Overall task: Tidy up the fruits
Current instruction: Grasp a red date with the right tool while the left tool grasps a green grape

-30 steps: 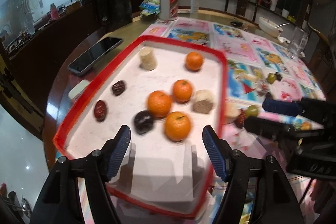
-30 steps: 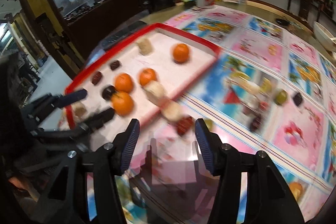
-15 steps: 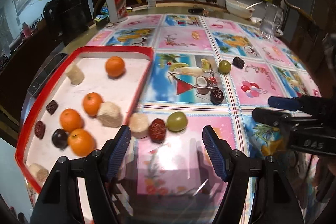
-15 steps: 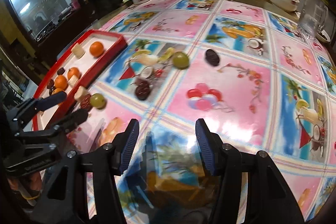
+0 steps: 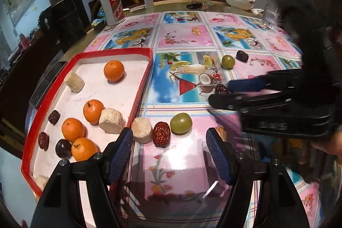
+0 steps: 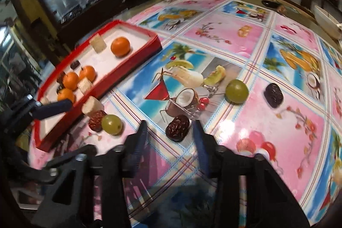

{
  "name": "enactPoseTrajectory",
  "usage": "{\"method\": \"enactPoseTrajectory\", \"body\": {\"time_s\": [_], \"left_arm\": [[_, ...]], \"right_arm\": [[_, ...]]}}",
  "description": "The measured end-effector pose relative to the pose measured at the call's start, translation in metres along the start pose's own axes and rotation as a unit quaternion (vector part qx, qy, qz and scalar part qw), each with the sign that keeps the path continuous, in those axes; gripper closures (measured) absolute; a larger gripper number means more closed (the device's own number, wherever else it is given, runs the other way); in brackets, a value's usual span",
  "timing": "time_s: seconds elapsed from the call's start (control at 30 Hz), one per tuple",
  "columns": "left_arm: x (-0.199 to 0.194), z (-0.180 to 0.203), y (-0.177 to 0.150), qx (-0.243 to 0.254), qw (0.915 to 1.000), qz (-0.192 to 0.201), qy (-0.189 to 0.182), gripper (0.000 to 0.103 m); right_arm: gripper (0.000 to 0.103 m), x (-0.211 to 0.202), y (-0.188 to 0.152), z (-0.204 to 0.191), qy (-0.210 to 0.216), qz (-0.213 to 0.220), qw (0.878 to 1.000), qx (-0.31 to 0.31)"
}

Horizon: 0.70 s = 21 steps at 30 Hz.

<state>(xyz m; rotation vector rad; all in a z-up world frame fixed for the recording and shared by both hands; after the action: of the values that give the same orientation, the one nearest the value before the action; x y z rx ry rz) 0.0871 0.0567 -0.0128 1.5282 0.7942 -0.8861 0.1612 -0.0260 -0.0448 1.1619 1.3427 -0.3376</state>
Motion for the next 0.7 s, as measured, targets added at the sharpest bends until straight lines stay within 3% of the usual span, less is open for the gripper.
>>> {"method": "enactPoseTrajectory", "body": {"time_s": [0.07, 0.3, 0.5, 0.63, 0.7], "left_arm": [[0.000, 0.001, 0.003, 0.011, 0.9999, 0.002, -0.008, 0.032], [0.013, 0.013, 0.013, 0.047, 0.9977, -0.016, -0.046, 0.032], [0.037, 0.023, 0.020, 0.114, 0.9919, -0.045, -0.034, 0.033], [0.047, 0.020, 0.022, 0.137, 0.9861, -0.075, -0.057, 0.046], [0.047, 0.014, 0.023, 0.135, 0.9849, -0.085, -0.067, 0.059]], "right_arm": [[0.078, 0.001, 0.000, -0.001, -0.018, -0.003, 1.000, -0.019], [0.078, -0.015, -0.017, 0.014, -0.029, 0.001, 0.999, -0.024], [0.078, -0.020, -0.031, 0.025, -0.020, 0.001, 1.000, -0.007], [0.078, -0.021, -0.032, 0.027, -0.016, 0.006, 1.000, -0.001], [0.078, -0.021, -0.031, 0.027, -0.016, 0.008, 1.000, 0.000]]}}
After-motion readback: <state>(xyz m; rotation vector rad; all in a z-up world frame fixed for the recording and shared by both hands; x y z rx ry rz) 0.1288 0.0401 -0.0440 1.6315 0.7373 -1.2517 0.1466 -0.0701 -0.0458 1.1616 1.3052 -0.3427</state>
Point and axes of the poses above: each gripper's, at about its wrist camera, not at the fingertips, and x roughly the way its jaws point, z to its right, y to its top, the point moved 7 cm from there along x, roughly the way its jaws point, and after that the axes turned 8 degrees about -z, right-handed, at the moved point
